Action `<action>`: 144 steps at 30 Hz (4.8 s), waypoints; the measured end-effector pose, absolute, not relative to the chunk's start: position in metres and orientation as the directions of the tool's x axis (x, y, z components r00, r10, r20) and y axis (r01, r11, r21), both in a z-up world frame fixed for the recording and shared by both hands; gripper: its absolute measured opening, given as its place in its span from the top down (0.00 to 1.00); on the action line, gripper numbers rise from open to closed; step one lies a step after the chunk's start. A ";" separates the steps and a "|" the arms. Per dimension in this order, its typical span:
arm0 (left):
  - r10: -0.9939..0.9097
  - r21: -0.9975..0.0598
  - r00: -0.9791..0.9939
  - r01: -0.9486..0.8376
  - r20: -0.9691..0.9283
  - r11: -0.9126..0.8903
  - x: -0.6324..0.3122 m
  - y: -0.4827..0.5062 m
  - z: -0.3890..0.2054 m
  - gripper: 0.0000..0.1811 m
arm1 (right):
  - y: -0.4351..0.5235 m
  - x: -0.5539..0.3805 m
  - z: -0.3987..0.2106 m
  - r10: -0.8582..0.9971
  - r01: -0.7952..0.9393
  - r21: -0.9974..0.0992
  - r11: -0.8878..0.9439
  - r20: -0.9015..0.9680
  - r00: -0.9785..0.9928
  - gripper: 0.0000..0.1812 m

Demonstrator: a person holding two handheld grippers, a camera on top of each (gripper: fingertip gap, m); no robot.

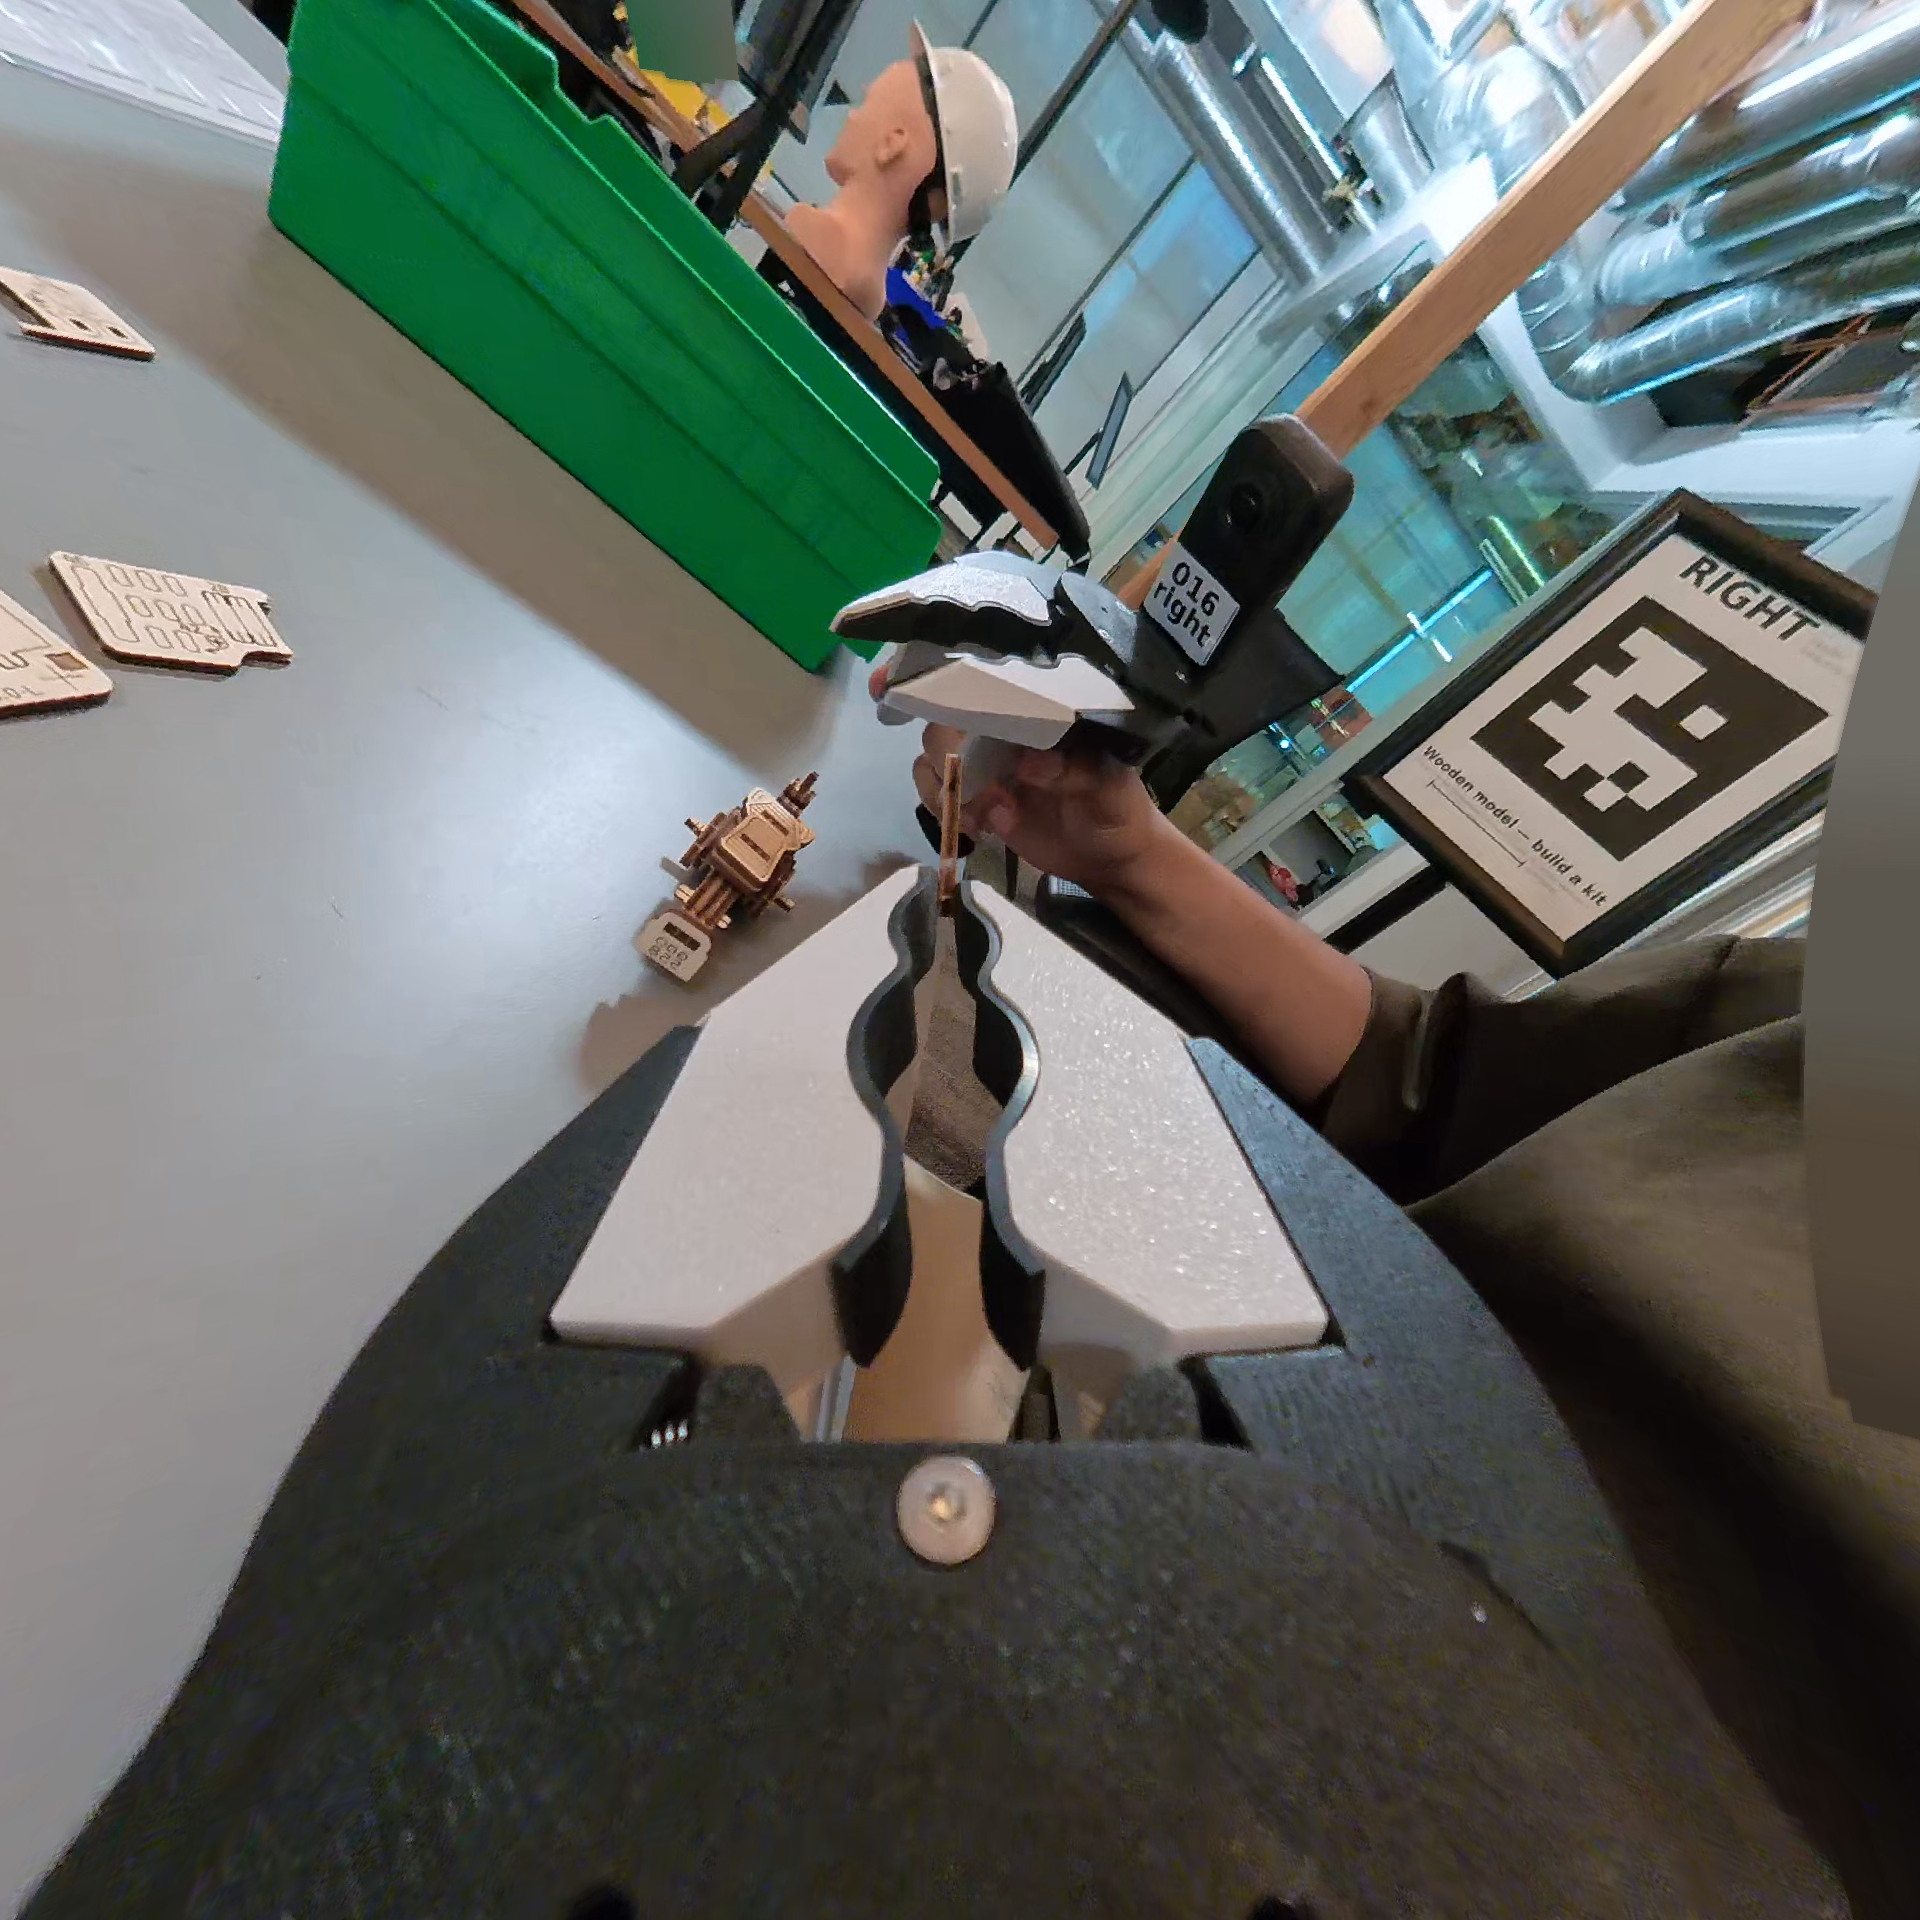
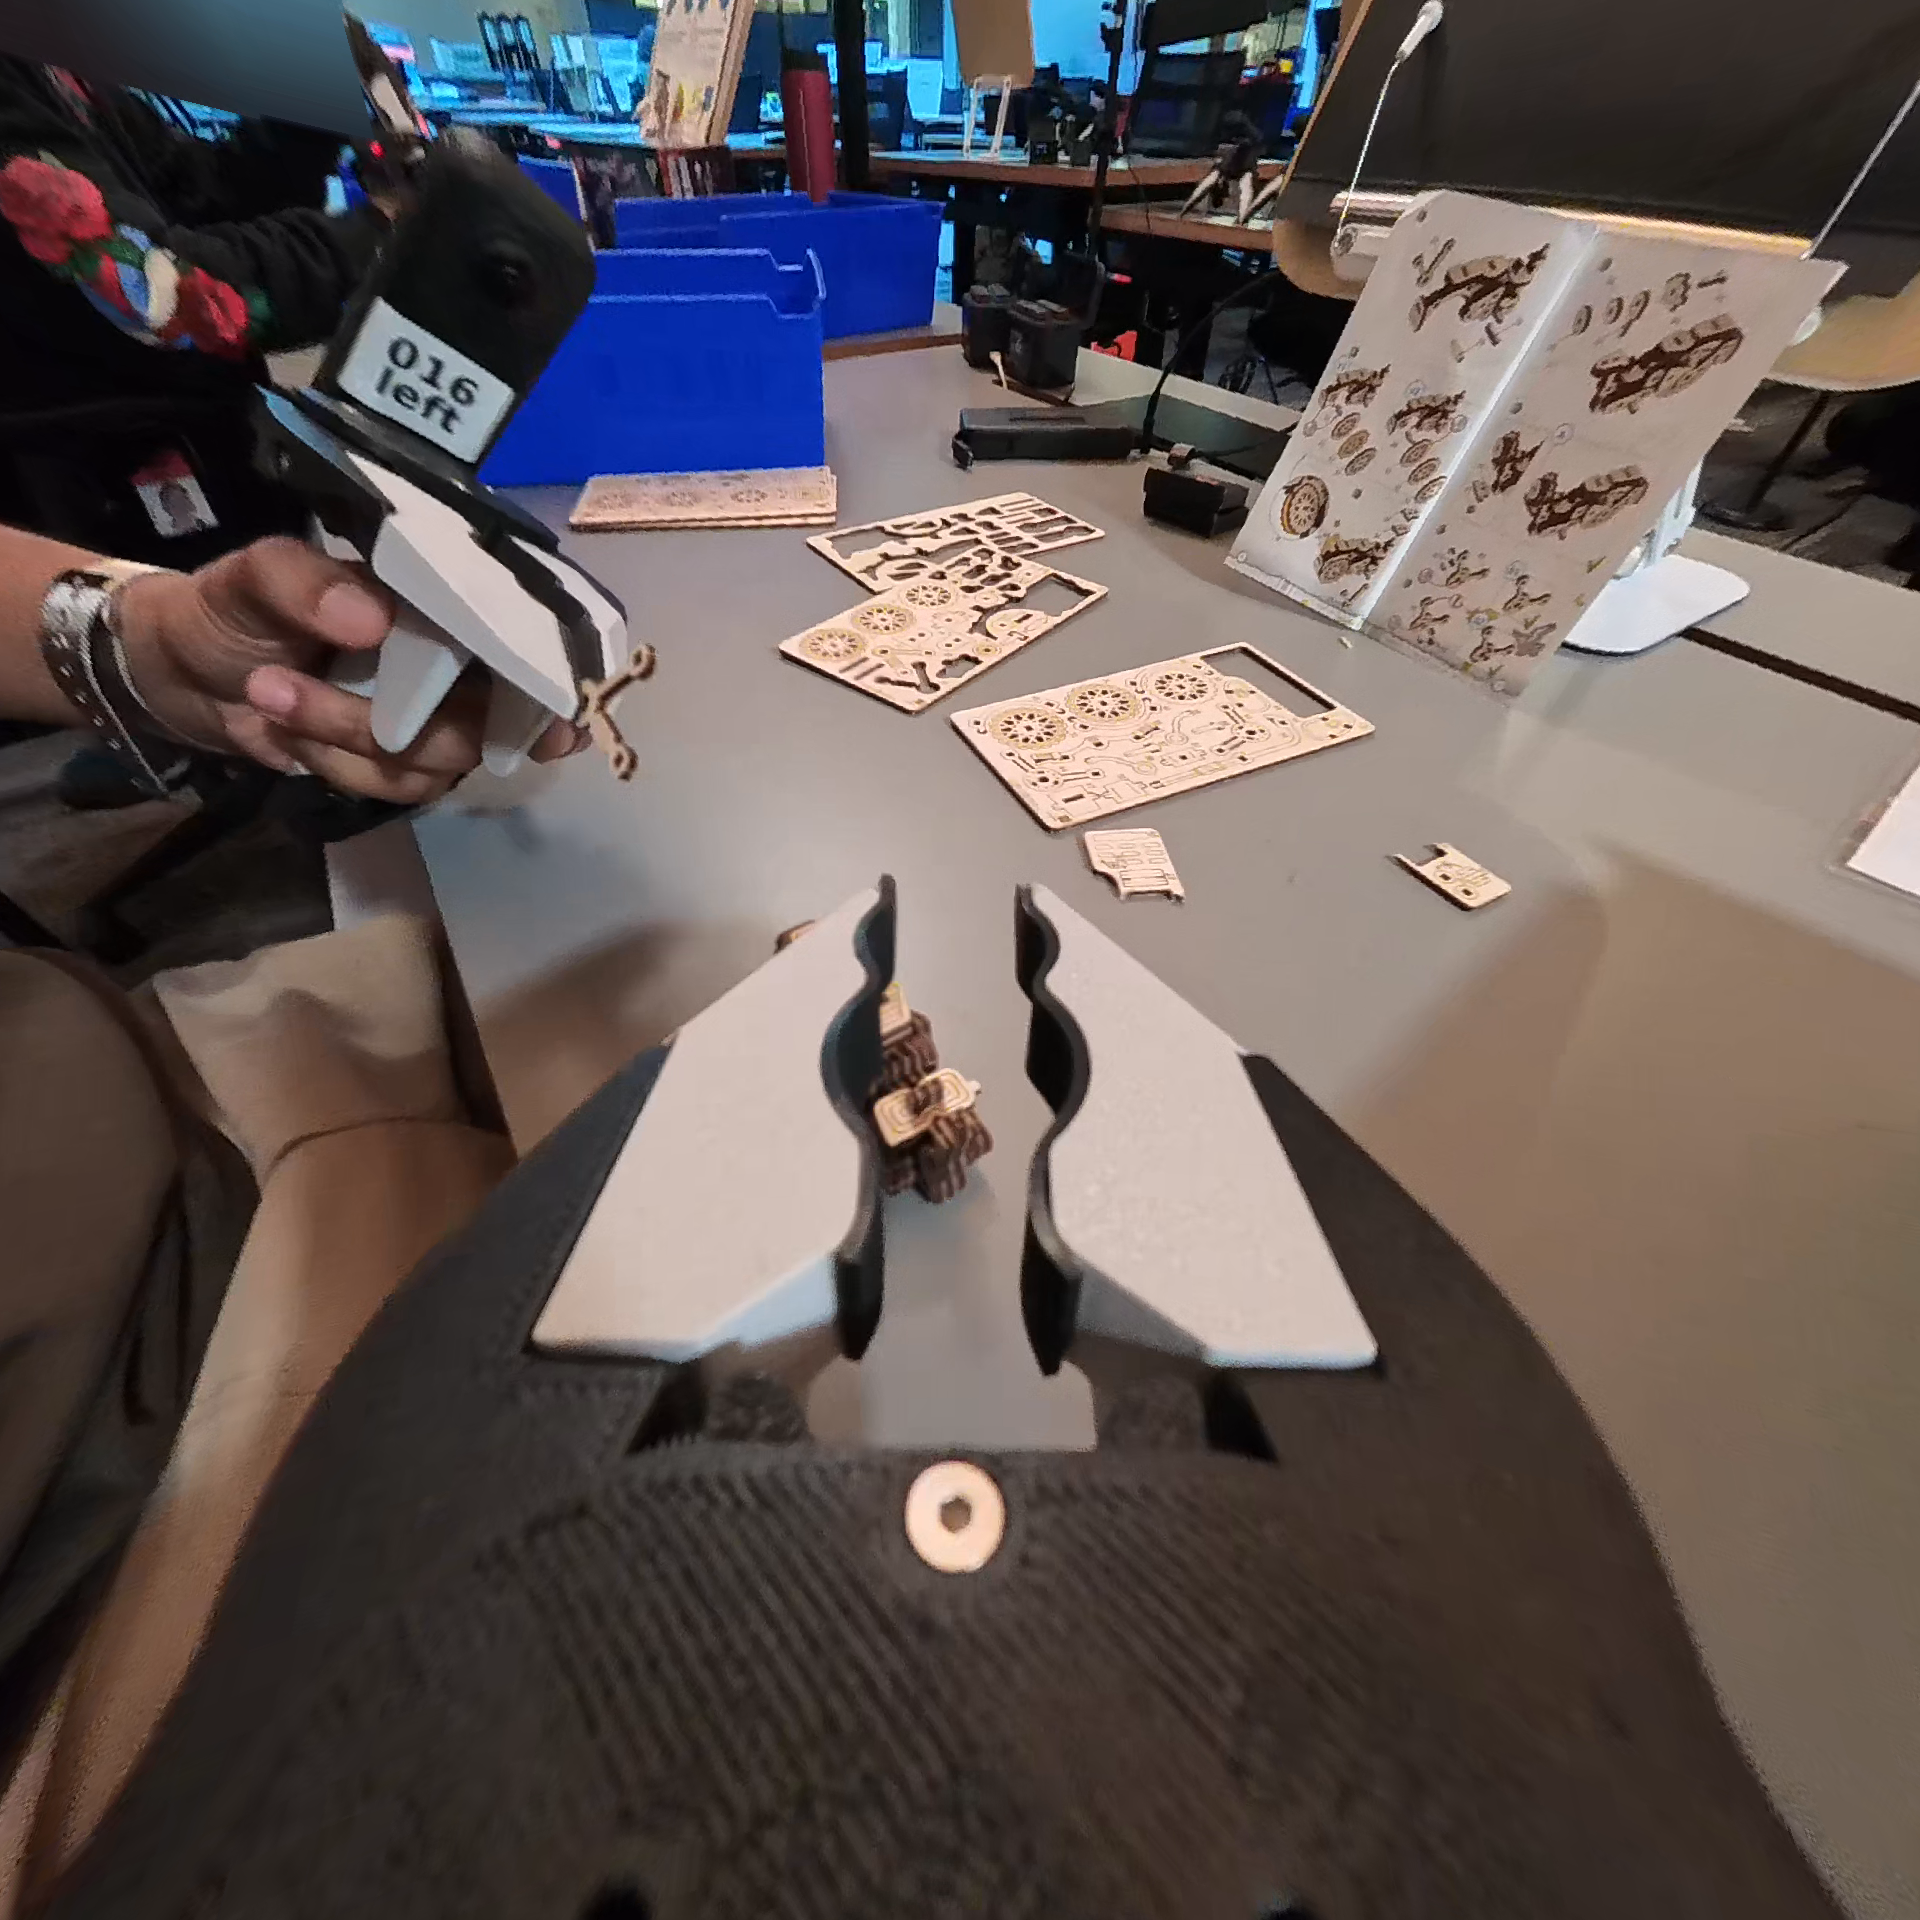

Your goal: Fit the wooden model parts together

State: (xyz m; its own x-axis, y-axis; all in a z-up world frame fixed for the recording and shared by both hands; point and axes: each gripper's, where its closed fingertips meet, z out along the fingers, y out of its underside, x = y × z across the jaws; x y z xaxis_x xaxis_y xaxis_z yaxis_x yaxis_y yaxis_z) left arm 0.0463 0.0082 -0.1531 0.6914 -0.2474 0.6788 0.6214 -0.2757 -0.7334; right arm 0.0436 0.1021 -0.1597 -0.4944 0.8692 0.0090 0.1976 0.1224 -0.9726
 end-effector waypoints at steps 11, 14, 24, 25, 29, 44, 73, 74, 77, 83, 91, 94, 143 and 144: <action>-0.237 -0.754 0.718 0.593 0.654 -0.284 0.049 0.009 -0.156 1.00 | 0.098 0.044 -0.158 0.875 0.208 -0.974 0.085 -0.027 -0.483 0.88; -0.230 -0.763 0.732 0.578 0.641 -0.288 0.049 0.009 -0.158 1.00 | 0.097 0.045 -0.160 0.876 0.216 -0.971 0.103 -0.014 -0.482 0.88; -0.212 -0.758 0.734 0.582 0.645 -0.294 0.046 0.010 -0.162 1.00 | 0.096 0.044 -0.159 0.878 0.212 -0.972 0.102 -0.012 -0.479 0.89; -0.212 -0.758 0.734 0.582 0.646 -0.295 0.046 0.010 -0.163 1.00 | 0.096 0.044 -0.160 0.878 0.216 -0.971 0.102 -0.014 -0.479 0.89; -0.210 -0.757 0.734 0.580 0.646 -0.300 0.047 0.011 -0.164 1.00 | 0.095 0.044 -0.161 0.877 0.222 -0.970 0.103 -0.017 -0.481 0.89; -0.204 -0.751 0.731 0.585 0.652 -0.306 0.047 0.011 -0.165 1.00 | 0.095 0.044 -0.163 0.878 0.230 -0.967 0.110 -0.014 -0.479 0.89; -0.158 -0.694 0.683 0.658 0.714 -0.291 0.033 0.011 -0.169 1.00 | 0.093 0.052 -0.157 0.867 0.195 -0.967 0.164 0.047 -0.495 0.86; -0.150 -0.684 0.674 0.671 0.724 -0.287 0.029 0.011 -0.169 1.00 | 0.089 0.053 -0.158 0.859 0.193 -0.967 0.168 0.047 -0.510 0.86; -0.124 -0.674 0.671 0.683 0.731 -0.282 0.021 0.010 -0.172 1.00 | 0.075 0.054 -0.167 0.824 0.211 -0.952 0.221 0.066 -0.563 0.85; -0.095 -0.689 0.695 0.668 0.713 -0.279 0.012 0.016 -0.178 1.00 | 0.058 0.049 -0.191 0.778 0.280 -0.913 0.298 0.063 -0.625 0.83; -0.104 -0.733 0.748 0.597 0.655 -0.326 -0.001 0.038 -0.184 1.00 | 0.062 0.033 -0.182 0.713 0.251 -0.928 0.275 0.021 -0.701 0.81; -0.130 -0.744 0.754 0.577 0.644 -0.337 -0.004 0.044 -0.176 1.00 | 0.063 0.027 -0.171 0.670 0.197 -0.923 0.331 0.084 -0.737 0.81; -0.260 -0.801 0.797 0.404 0.545 -0.442 0.013 0.043 -0.187 0.99 | 0.043 0.035 -0.201 0.561 0.280 -0.858 0.431 0.012 -0.828 0.90; -0.273 -0.800 0.787 0.409 0.553 -0.439 0.015 0.043 -0.186 0.99 | 0.042 0.035 -0.198 0.562 0.284 -0.868 0.407 -0.007 -0.827 0.90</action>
State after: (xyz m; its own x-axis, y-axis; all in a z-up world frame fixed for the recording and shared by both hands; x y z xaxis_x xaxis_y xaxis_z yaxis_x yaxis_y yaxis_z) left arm 0.0149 0.0425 -0.1858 0.7874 -0.2728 0.5527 0.4094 -0.4388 -0.7999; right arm 0.0355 0.0419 -0.1982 -0.8272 0.5619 -0.0073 0.2842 0.4071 -0.8681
